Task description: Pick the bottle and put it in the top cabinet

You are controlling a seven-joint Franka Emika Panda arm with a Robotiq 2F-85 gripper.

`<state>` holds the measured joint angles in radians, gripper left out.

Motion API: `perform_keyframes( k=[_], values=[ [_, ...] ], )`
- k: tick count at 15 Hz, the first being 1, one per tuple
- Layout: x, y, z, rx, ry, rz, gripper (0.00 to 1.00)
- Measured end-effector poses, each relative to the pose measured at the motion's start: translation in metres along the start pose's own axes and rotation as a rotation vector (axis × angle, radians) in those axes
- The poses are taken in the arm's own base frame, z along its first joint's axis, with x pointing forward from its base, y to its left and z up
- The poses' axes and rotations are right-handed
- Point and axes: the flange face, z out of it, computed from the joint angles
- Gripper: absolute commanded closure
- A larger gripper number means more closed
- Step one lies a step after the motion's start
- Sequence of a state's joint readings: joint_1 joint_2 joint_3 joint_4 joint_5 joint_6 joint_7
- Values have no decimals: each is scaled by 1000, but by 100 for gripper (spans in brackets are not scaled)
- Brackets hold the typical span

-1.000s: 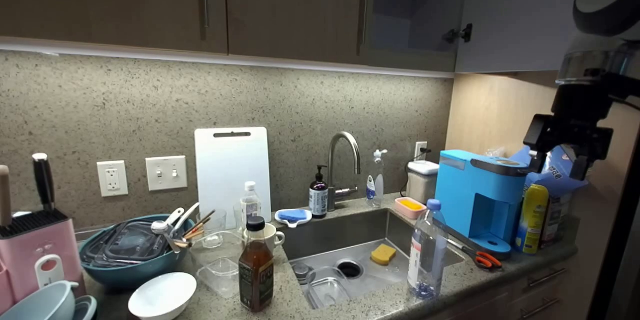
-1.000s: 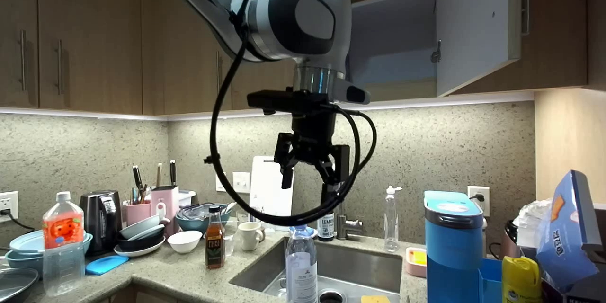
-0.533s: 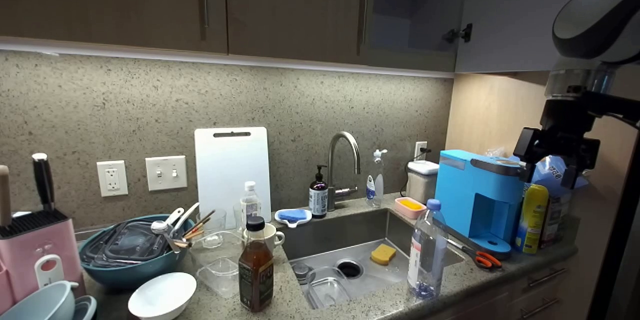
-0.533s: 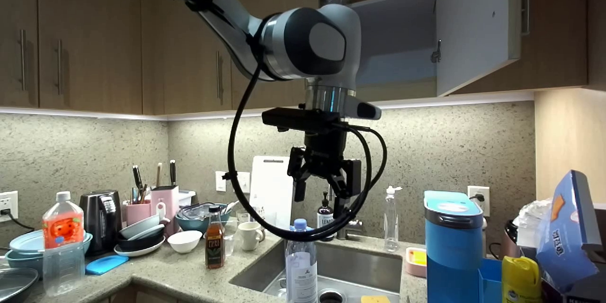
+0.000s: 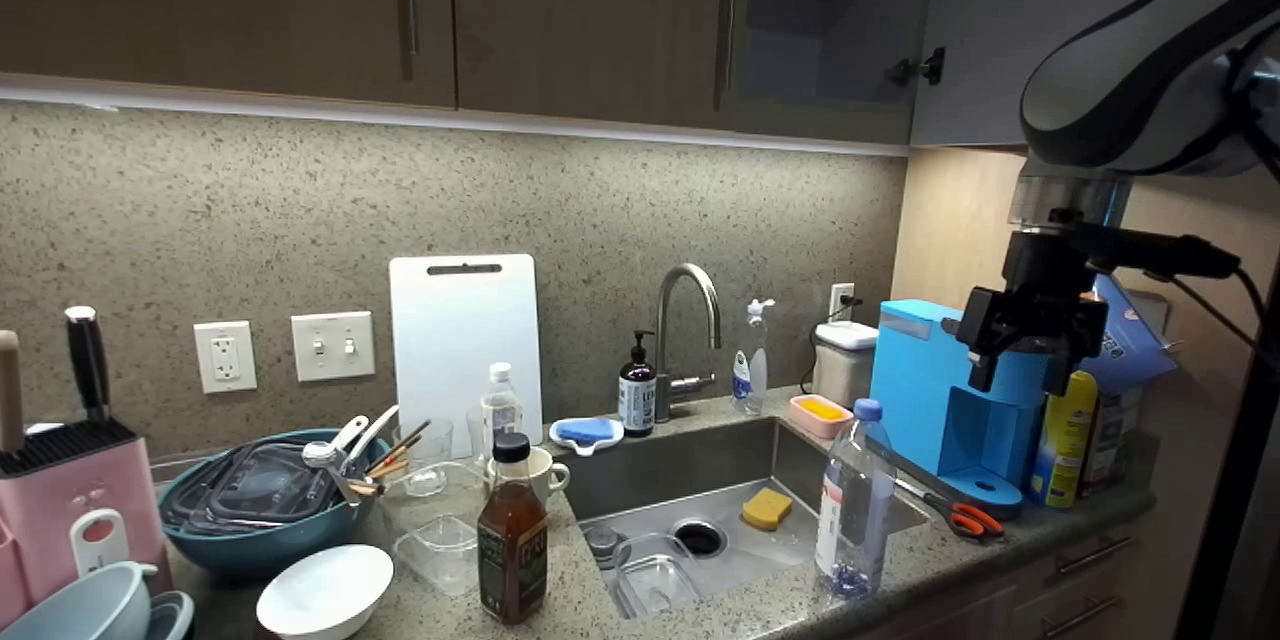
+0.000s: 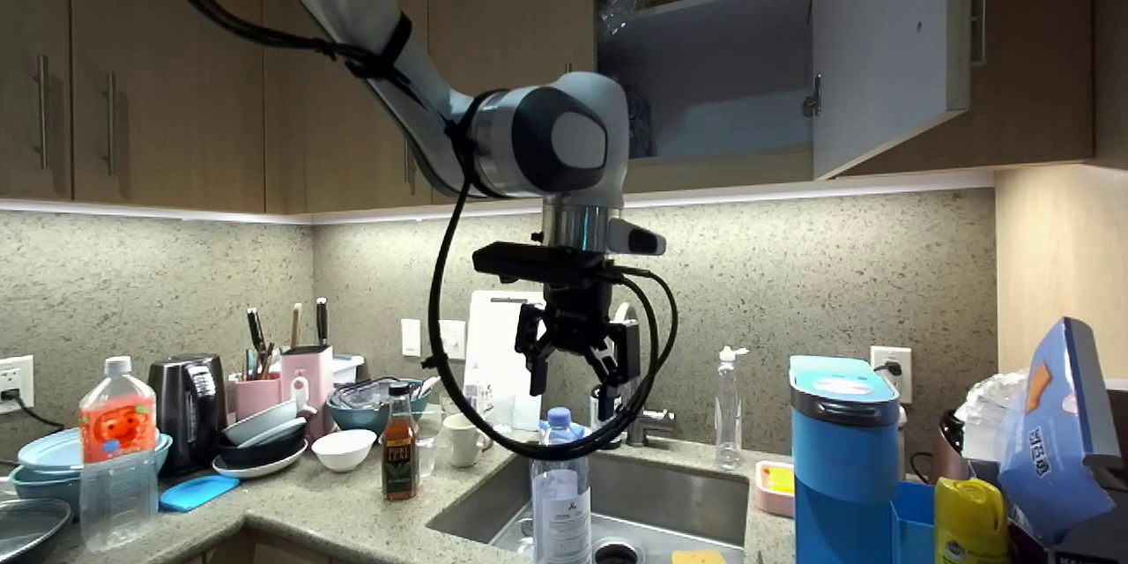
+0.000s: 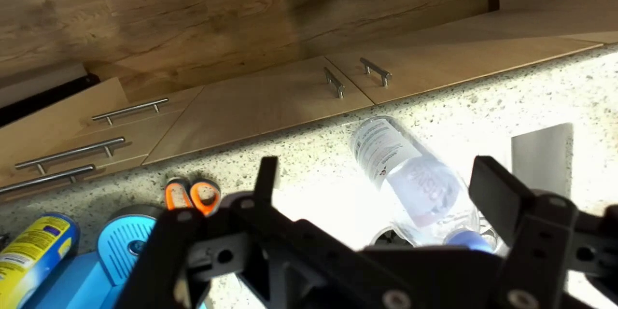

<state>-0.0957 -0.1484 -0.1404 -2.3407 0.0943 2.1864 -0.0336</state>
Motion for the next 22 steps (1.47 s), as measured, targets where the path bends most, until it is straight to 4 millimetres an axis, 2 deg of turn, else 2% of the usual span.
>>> perform_keyframes(
  k=[4, 7, 11, 16, 19, 22],
  values=[
    [31, -22, 23, -20, -5, -42, 0],
    [48, -30, 34, -28, -15, -56, 0],
    [50, -34, 37, -29, -18, -65, 0],
    [51, -56, 41, -29, -25, -106, 0],
    [61, -67, 49, -32, -31, -116, 0],
    [72, -65, 58, -52, -39, -79, 0]
  ],
)
